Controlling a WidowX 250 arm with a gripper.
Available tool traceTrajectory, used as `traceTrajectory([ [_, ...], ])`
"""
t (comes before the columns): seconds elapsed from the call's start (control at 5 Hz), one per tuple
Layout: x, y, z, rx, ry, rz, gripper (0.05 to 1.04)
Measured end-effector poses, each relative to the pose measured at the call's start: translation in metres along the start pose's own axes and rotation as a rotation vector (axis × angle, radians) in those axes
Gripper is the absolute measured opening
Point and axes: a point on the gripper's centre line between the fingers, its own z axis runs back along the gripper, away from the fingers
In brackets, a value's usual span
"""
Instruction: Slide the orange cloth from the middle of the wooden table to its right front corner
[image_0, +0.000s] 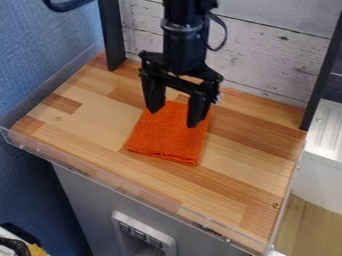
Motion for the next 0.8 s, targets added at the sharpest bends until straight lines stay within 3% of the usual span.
traceTrajectory([
  [0.2, 0.008, 0.012, 0.005, -0.001, -0.035, -0.071, 0.999],
  [0.8, 0.03, 0.04, 0.006, 0.013, -0.077, -0.244, 0.997],
])
